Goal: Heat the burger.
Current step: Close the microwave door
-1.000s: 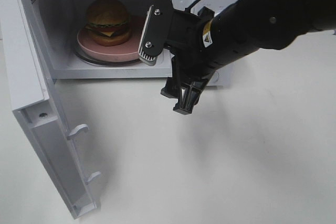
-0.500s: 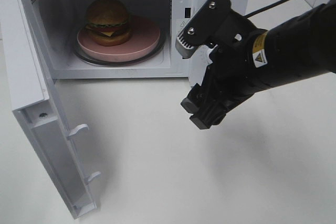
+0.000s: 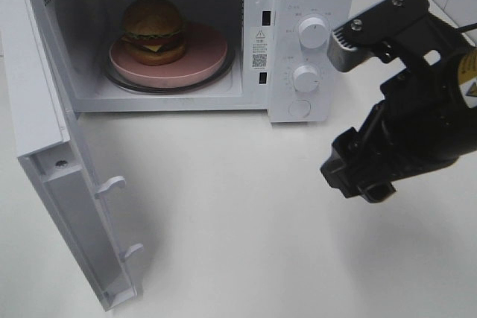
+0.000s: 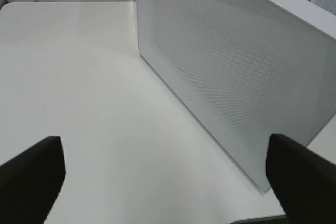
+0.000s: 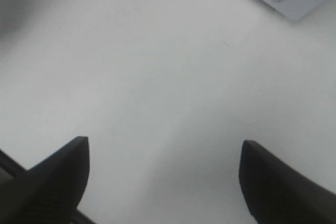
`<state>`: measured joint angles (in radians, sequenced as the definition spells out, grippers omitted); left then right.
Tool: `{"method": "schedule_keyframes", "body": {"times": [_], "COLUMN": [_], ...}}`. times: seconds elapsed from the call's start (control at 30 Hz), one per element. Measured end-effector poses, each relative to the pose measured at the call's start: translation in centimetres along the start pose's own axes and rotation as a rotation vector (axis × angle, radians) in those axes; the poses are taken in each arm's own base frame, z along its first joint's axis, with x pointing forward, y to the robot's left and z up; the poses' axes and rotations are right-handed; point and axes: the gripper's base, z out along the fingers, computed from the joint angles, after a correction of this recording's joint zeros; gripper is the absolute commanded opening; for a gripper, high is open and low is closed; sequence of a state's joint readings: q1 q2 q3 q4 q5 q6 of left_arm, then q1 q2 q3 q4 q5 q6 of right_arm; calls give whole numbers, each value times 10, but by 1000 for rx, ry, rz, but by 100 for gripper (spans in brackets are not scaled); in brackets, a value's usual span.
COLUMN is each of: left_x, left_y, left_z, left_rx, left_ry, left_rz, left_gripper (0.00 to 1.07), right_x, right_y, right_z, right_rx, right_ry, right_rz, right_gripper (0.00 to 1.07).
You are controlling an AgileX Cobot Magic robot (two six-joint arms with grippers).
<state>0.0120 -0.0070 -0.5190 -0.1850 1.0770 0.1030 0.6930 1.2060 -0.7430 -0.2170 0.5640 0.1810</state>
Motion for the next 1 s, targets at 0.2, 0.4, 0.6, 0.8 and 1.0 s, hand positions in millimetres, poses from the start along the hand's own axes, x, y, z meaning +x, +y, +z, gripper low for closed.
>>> {"method": "schedule_keyframes", "body": {"times": [0.2, 0.4, 0.6, 0.8, 1.0], "left_x": [0, 0, 0, 0, 0], "left_y": [0, 0, 0, 0, 0], "left_z": [0, 0, 0, 0, 0], "left_rx": [0, 0, 0, 0, 0], "left_ry": [0, 0, 0, 0, 0], "left_rz": [0, 0, 0, 0, 0], "left_gripper": [95, 95, 95, 95, 95], "right_x": [20, 31, 41, 61, 90], "right_y": [-5, -8, -11, -12, -16], "right_z": [-22, -46, -66, -75, -80], "right_rx": [26, 24, 20, 20, 23], "right_ry": [127, 121, 69, 36, 12], "right_rz": [27, 52, 70, 75, 124], "right_gripper": [76, 76, 76, 76, 76]}}
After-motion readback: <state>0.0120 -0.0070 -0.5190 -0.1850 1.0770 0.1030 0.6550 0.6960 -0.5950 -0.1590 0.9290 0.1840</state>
